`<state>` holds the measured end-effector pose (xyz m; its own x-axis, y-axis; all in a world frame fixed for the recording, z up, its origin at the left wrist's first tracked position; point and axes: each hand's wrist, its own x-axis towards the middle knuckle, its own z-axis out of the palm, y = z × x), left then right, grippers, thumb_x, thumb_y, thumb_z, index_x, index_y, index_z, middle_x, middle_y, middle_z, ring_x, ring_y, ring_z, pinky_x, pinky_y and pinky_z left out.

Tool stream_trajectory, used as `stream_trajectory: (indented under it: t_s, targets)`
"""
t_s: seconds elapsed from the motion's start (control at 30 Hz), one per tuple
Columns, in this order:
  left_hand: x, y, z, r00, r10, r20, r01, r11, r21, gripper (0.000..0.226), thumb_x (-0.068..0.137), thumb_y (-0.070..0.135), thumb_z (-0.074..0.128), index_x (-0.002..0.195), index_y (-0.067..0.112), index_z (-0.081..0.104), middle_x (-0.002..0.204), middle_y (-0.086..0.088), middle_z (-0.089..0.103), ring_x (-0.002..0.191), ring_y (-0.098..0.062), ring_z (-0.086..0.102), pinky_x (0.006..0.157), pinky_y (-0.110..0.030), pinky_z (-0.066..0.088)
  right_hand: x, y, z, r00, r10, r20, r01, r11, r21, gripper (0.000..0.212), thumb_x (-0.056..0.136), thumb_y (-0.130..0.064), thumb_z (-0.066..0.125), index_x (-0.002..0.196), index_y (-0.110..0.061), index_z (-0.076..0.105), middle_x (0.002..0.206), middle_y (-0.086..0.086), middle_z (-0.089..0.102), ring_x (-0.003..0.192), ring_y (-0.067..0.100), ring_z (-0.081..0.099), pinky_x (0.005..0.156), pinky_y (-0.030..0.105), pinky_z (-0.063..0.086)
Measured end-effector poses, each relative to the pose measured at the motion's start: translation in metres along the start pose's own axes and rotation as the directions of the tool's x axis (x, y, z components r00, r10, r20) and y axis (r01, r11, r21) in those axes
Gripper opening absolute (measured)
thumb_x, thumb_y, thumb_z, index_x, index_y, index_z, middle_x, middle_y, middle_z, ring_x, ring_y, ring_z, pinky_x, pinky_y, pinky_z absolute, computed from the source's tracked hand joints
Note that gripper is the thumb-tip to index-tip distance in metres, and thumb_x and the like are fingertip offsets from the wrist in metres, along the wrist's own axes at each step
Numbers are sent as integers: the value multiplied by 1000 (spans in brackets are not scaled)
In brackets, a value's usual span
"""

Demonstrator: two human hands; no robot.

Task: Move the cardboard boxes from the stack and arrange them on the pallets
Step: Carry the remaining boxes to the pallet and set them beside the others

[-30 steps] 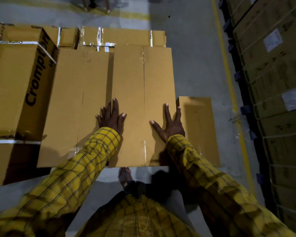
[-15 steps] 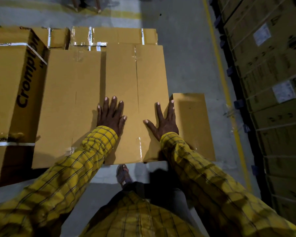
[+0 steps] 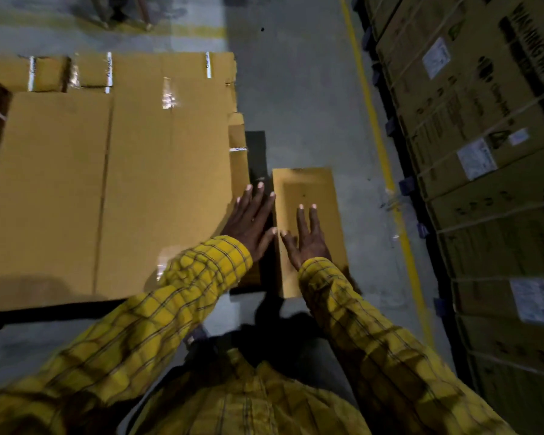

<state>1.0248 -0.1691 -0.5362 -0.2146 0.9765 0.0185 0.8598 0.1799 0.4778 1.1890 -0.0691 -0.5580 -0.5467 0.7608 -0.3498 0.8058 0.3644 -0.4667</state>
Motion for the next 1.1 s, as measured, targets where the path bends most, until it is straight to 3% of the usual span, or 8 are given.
stream_trajectory:
  t_s: [0.2,0.33,0.43,0.7,0.8,0.87,0.97,1.1]
  targets:
    - [52,57,110,965,-240,102,256,945,-202,83,94,57,37,161,10,21,170,-14,6,157,-35,-1,125,-45,5,42,138,-47,994,72,77,-69,997,-46,81,103,-62,39,165,-35,-5,172,0,-20,160,30,-6,130,50,12]
    - [73,60,170,812,-541,217,583,755,-300,79,102,40,54,162,10,13,170,-11,4,158,-33,2,126,-51,16,63,203,-59,975,142,173,-130,988,-77,78,105,-63,36,162,-40,-11,168,-8,-31,160,28,-9,130,49,11]
    - [82,55,197,709,-649,275,705,643,-299,75,106,34,51,163,17,5,171,-3,-2,158,-28,-1,126,-49,14,85,235,-55,960,167,223,-157,986,-61,79,105,-62,38,163,-40,-11,169,-7,-28,160,28,-11,130,48,8]
    - [122,-7,295,708,-632,315,706,637,-308,76,107,34,48,163,26,-3,171,3,-10,158,-22,-7,128,-50,11,185,292,30,959,126,254,-122,992,-31,84,102,-67,38,163,-38,-13,171,-4,-23,160,29,-9,130,50,7]
    - [144,-37,338,666,-684,299,743,570,-350,80,105,38,51,164,25,-3,171,-1,-9,158,-25,-5,128,-49,9,221,313,76,972,83,221,-86,996,1,89,101,-67,43,165,-35,-9,172,1,-21,160,31,-8,128,49,5]
    - [152,-54,362,575,-768,281,795,445,-412,88,101,40,59,164,23,-1,172,-6,1,157,-30,6,126,-52,16,236,329,101,972,98,215,-109,993,37,96,97,-68,50,164,-36,-11,172,4,-21,160,34,-5,127,50,6]
    - [154,-62,390,480,-827,292,801,278,-530,95,92,36,74,162,24,11,159,-15,38,141,-39,41,117,-56,35,243,346,126,961,122,247,-142,988,63,110,91,-64,66,162,-40,-15,173,5,-12,159,35,3,126,51,15]
    - [154,-51,390,439,-859,262,774,214,-596,93,85,18,81,157,25,23,144,-14,50,132,-38,49,111,-54,42,233,333,126,971,132,201,-170,968,183,116,87,-42,81,164,-40,-6,174,7,0,156,35,19,121,46,30]
